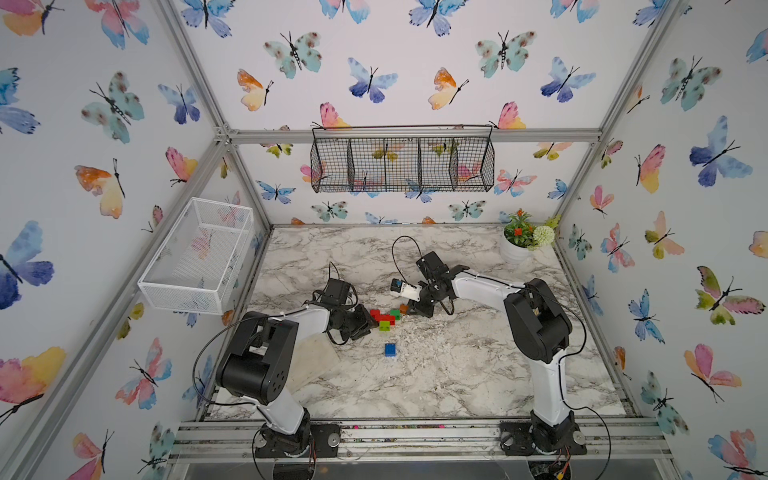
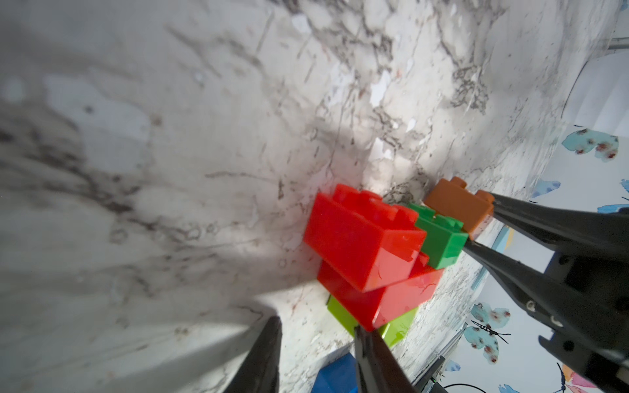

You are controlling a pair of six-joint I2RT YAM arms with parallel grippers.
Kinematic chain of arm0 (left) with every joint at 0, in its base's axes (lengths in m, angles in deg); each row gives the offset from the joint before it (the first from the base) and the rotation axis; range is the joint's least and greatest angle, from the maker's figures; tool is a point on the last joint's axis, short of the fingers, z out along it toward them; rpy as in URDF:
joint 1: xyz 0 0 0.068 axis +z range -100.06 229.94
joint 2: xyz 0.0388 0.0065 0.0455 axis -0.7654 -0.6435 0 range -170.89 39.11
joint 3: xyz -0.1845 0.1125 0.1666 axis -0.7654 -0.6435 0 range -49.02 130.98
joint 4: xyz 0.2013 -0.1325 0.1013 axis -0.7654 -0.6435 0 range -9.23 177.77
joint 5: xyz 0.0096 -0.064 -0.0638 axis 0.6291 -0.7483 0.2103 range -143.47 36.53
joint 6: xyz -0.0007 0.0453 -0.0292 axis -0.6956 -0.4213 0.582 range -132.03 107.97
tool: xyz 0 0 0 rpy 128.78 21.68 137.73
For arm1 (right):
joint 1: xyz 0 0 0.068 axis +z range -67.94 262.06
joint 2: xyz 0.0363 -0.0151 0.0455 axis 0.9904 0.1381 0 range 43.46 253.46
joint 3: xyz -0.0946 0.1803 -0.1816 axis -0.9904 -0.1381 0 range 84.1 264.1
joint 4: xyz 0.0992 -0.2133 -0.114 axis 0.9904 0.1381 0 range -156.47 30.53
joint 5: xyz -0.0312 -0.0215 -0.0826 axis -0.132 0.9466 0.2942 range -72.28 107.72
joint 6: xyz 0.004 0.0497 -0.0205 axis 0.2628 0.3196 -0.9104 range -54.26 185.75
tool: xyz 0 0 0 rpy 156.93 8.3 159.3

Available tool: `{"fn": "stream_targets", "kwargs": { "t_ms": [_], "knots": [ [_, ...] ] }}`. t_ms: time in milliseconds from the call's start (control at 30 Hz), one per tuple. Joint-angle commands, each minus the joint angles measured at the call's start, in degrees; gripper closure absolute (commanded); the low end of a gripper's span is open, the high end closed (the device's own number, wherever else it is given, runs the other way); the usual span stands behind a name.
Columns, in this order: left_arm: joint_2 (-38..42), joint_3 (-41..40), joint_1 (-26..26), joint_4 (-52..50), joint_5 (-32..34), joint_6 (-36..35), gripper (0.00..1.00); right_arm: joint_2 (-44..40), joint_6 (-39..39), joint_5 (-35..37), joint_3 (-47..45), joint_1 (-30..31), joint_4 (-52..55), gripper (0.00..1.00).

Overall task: Assemble the letter v with lego
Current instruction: Move the lego brick at the center of the board.

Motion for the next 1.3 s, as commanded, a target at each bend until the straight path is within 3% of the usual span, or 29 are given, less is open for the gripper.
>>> {"fn": "stream_targets", "kwargs": {
  "t_ms": [0, 1133, 1267],
  "knots": [
    [-2.0, 0.2, 0.3, -1.1, 0.3, -1.1, 0.60, 3.1, 1.6, -0.4, 1.2, -0.5, 4.4, 0.92],
    [-6.7, 4.5, 2.0, -4.2, 1.6, -3.9, 0.61, 6.0, 3.8, 2.2, 6.5, -4.2, 8.3, 0.95],
    [-6.8, 5.0, 2.2, -4.3, 1.4, -4.0, 0.61, 6.5, 2.8, -2.3, 7.6, -4.3, 9.3, 0.94]
  ]
}}
